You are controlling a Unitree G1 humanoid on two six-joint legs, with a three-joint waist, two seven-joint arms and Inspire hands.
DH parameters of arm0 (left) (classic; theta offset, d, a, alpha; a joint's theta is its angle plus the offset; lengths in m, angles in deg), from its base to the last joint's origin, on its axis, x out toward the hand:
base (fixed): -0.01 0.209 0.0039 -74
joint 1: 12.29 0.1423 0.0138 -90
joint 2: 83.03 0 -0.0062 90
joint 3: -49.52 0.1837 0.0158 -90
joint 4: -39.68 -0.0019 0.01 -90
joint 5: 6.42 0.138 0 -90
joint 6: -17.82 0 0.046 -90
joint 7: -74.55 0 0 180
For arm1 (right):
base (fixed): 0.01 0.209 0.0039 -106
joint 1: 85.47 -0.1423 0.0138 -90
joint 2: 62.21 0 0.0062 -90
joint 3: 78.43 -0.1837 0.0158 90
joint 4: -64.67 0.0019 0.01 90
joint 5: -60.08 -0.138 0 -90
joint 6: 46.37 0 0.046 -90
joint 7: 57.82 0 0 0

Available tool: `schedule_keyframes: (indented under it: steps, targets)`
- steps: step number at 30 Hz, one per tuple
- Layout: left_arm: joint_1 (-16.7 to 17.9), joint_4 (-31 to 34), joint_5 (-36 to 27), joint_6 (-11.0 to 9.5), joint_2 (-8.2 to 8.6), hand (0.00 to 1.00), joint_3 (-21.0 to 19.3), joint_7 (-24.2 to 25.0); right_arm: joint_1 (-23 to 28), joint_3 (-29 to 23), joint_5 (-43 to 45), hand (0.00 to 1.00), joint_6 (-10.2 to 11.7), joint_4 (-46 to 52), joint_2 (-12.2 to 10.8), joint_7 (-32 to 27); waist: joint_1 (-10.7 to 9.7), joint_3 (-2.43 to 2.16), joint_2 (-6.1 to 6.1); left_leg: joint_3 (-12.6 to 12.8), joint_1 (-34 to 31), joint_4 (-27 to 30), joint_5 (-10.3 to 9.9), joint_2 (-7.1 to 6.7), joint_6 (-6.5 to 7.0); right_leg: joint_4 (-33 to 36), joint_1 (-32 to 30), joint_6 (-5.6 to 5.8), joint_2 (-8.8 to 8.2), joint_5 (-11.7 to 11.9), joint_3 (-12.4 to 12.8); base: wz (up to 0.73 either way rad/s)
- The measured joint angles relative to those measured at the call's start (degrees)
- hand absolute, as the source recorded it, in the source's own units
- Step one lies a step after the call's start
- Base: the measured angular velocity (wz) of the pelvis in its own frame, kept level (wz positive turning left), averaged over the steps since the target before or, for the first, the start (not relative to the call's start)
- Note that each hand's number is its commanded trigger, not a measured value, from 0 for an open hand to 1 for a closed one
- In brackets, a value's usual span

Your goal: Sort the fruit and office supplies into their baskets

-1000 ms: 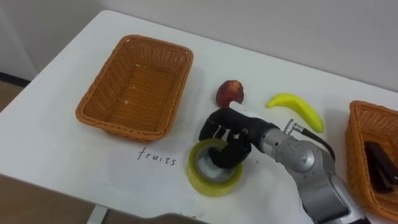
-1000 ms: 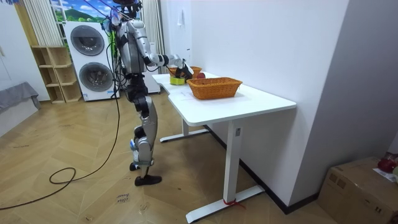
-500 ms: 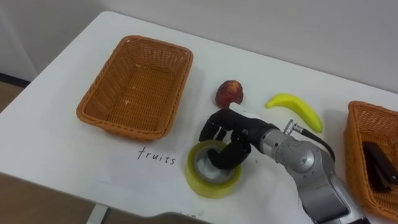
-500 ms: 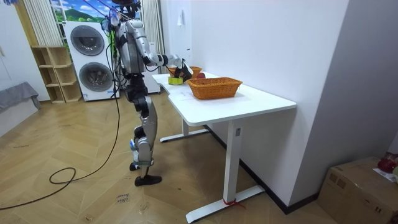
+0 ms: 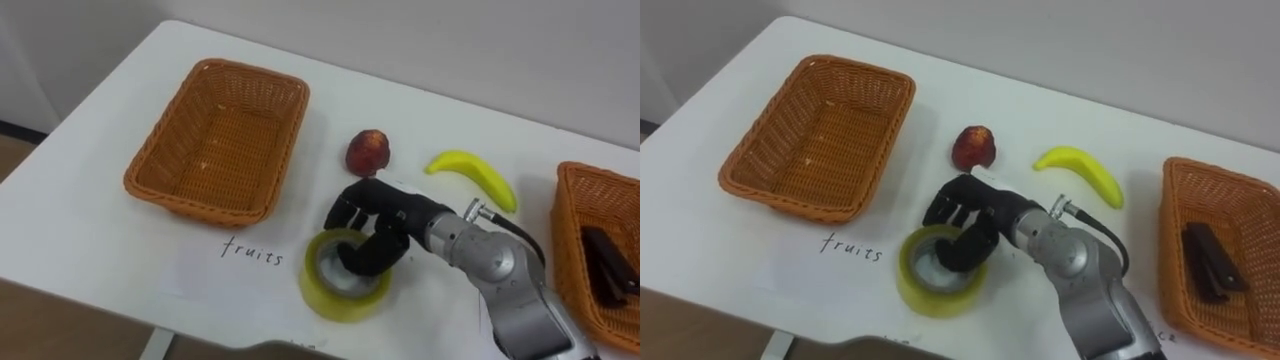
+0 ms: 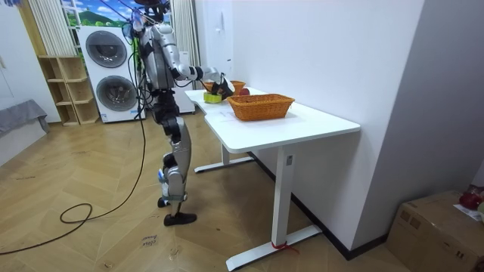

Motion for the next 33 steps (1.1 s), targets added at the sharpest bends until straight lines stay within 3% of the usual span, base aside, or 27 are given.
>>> schedule_keyframes:
  steps: [6, 12, 15, 18, 23, 28, 33]
  targets:
    - [0.77, -1.06, 0.13, -1.41, 0.09, 0.0, -0.57, 0.02, 0.69, -4.66, -0.54, 1.0, 0.98, 2.49, 0.51, -1.81, -1.88, 0.21, 0.32, 0.38, 0.22, -0.07, -0.01, 0.02, -0.01, 0.14, 0.06, 0.01, 0.14, 0.01, 0.07, -0.03]
    - [0.99, -2.22, 0.07, -1.92, 0.07, 0.0, -1.21, 0.01, 0.73, -9.37, -1.58, 1.0, 3.48, 3.66, 1.15, -7.92, -3.33, 0.12, 0.52, 0.44, 0.23, -0.11, -0.01, 0.01, -0.01, 0.15, 0.01, 0.01, 0.17, 0.01, 0.24, 0.0]
    - [1.05, -2.22, 0.17, -1.96, 0.39, 0.0, -1.52, 0.04, 1.89, -11.73, -1.61, 1.0, 4.38, 5.43, 1.17, -10.67, -3.49, -0.1, 0.87, 0.98, 0.32, -0.26, -0.01, 0.02, -0.01, 0.13, -0.08, 0.01, 0.17, 0.01, 0.3, -0.03]
    - [1.84, -2.41, 0.14, -2.18, 0.69, 0.0, -1.89, 0.04, 2.43, -12.87, -2.33, 1.0, 5.62, 5.8, 1.2, -13.01, -4.21, -0.61, 1.5, 1.47, 0.73, -0.27, -0.01, 0.03, 0.0, 0.12, -0.07, 0.01, 0.17, 0.01, 0.87, -0.08]
    - [2.93, -4.05, 0.12, -3.7, 1.97, 0.0, -3.85, 0.01, 3.84, -15.46, -4.23, 1.0, 6.9, 7.0, 1.23, -16.56, -6.1, -0.84, 2.93, 1.86, 1.28, -0.23, -0.01, 0.02, 0.0, 0.09, 0.29, 0.1, 0.0, 0.06, 0.75, -0.04]
    - [4.92, -4.44, 0.02, -3.55, 2.01, 0.0, -3.85, -0.03, 4.07, -18.98, -6.09, 1.0, 6.91, 6.82, 1.26, -21.1, -7.88, -0.53, 3.4, 1.69, 1.62, -0.19, -0.02, 0.17, -0.02, 0.13, 0.89, 0.1, 0.07, 0.06, 0.85, 0.0]
    - [5.65, -4.45, 0.09, -3.44, 2.05, 0.0, -3.88, -0.05, 4.2, -21.12, -6.12, 1.0, 6.91, 6.82, 1.28, -25.3, -9.03, -0.53, 3.38, 1.62, 1.57, -0.21, -0.06, 0.12, -0.01, 0.22, 0.87, 0.09, 0.16, 0.07, 1.02, 0.0]
